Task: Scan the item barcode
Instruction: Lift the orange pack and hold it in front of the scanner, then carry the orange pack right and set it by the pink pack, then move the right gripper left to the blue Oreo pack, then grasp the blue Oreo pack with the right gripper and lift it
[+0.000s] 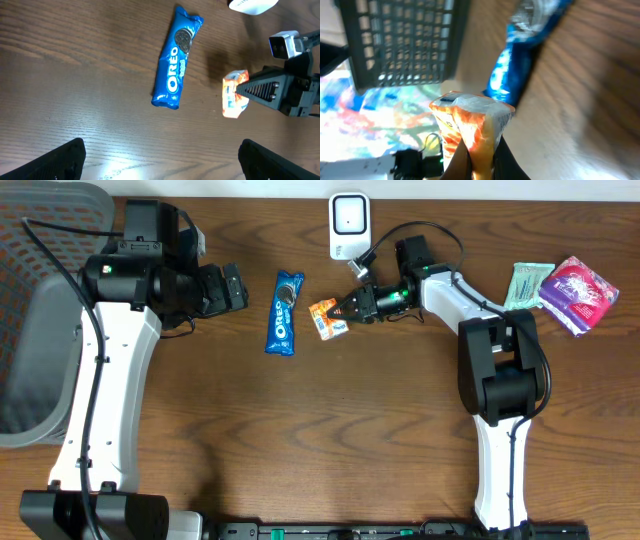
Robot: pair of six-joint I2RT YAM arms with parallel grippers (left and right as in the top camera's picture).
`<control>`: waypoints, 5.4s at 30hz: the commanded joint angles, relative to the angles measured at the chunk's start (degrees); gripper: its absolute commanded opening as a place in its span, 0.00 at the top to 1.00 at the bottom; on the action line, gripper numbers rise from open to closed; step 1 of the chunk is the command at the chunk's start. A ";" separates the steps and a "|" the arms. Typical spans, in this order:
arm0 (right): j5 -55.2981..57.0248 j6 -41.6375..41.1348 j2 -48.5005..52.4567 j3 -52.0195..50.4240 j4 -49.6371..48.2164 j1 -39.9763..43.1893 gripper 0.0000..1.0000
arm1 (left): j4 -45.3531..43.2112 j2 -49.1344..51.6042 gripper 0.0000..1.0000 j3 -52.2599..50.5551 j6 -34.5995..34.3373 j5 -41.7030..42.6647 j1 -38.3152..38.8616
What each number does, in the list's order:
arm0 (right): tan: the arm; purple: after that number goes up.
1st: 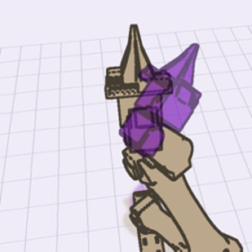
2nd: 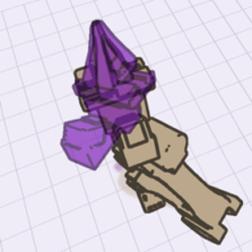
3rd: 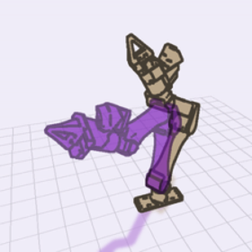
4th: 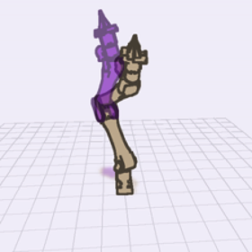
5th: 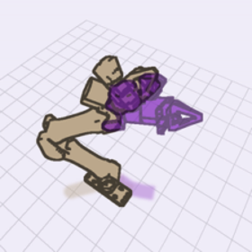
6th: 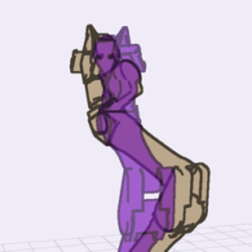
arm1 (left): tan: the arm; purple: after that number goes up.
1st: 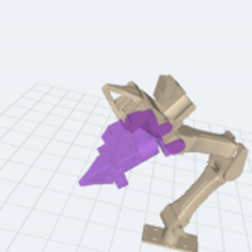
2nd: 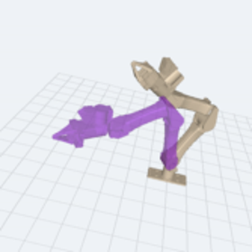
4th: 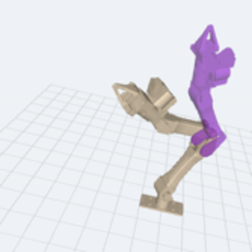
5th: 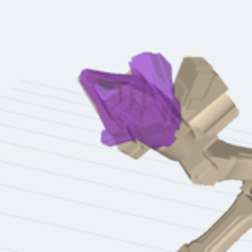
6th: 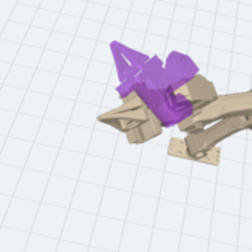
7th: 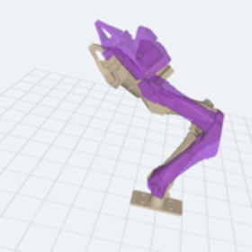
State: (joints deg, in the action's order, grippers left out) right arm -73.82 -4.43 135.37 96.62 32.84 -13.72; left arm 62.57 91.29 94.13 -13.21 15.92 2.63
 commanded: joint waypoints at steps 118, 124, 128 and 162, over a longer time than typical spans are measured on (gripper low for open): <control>33.03 -1.01 -25.35 4.42 6.86 14.84 0.01 | 0.00 0.13 0.02 -0.15 0.72 -0.57 -0.11; 33.22 -7.13 -18.60 4.42 4.37 4.11 0.01 | 0.00 0.13 0.02 -0.15 0.72 -0.57 -0.11; 33.20 -15.02 -12.17 4.42 -0.13 -2.58 0.01 | 0.00 0.13 0.02 -0.15 0.72 -0.57 -0.11; 64.92 -41.83 0.26 4.42 -10.86 -24.28 0.54 | 0.00 0.13 0.02 -0.15 0.72 -0.57 -0.11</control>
State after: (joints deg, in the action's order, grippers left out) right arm -12.84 -44.25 134.56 101.32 22.04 -37.85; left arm 62.57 91.29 94.13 -13.21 15.92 2.63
